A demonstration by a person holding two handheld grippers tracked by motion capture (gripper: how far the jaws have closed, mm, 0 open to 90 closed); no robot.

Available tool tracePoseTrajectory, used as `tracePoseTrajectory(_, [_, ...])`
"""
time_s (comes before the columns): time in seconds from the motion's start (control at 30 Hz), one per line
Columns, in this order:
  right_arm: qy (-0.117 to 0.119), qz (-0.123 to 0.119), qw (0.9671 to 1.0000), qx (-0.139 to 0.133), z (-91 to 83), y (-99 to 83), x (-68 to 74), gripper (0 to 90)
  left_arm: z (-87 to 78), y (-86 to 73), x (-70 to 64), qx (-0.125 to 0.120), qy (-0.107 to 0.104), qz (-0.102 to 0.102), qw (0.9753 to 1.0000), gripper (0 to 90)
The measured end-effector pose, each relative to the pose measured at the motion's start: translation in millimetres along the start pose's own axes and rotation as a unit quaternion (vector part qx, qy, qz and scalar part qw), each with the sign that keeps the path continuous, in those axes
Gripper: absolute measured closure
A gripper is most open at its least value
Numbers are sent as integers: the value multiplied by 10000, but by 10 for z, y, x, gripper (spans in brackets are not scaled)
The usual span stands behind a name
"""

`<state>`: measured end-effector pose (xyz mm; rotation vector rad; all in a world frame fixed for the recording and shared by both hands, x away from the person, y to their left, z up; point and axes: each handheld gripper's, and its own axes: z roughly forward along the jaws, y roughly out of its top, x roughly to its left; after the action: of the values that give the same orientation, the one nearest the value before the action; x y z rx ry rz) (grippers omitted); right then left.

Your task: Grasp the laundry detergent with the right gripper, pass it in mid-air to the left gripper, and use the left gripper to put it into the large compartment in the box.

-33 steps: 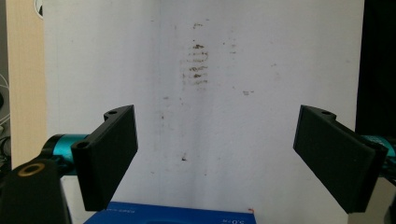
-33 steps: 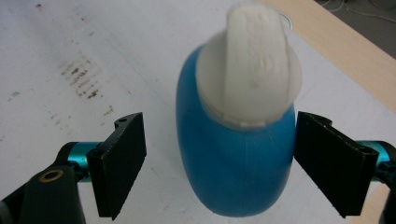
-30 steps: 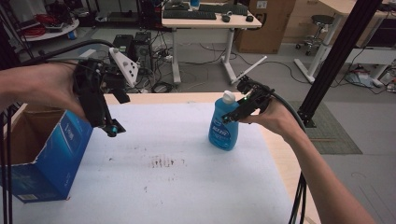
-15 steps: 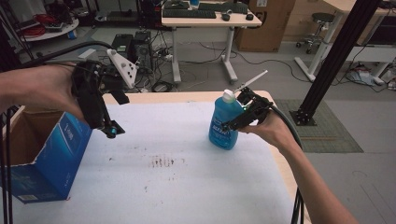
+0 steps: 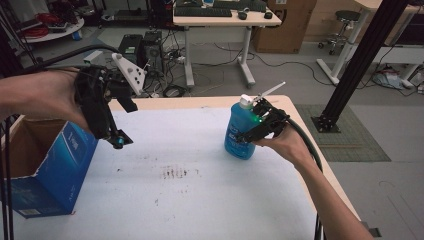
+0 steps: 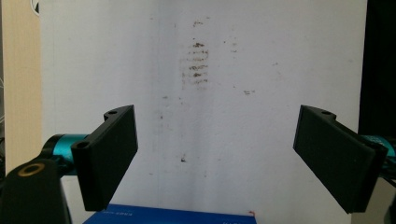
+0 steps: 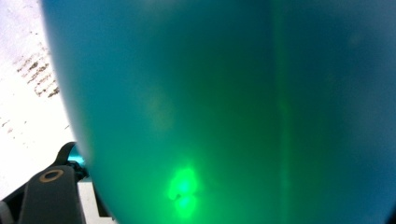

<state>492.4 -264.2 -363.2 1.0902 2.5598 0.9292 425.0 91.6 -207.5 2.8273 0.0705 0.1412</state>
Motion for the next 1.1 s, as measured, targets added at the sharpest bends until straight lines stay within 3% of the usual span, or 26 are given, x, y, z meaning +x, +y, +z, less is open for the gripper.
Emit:
tracePoseTrajectory(0.27, [-53,-32,10000,-74,25,-22,19,168,21,4,2,-2,-3,-2,10000,138])
tracePoseTrajectory(0.5, [-17,77,9998,-183,42,-60,8,169,25,1,-2,-6,-5,-4,10000,138])
tracePoseTrajectory(0.73, [-134,92,9995,-261,36,-58,13,171,29,-4,-3,-20,-1,-7,10000,138])
tracePoseTrajectory(0.77, [-122,81,9995,-289,36,-61,9,212,29,-11,-5,-26,-1,-18,10000,138])
tracePoseTrajectory(1.1, [-33,62,9994,-327,52,-60,18,255,35,-34,-1,-34,-6,-25,10000,138])
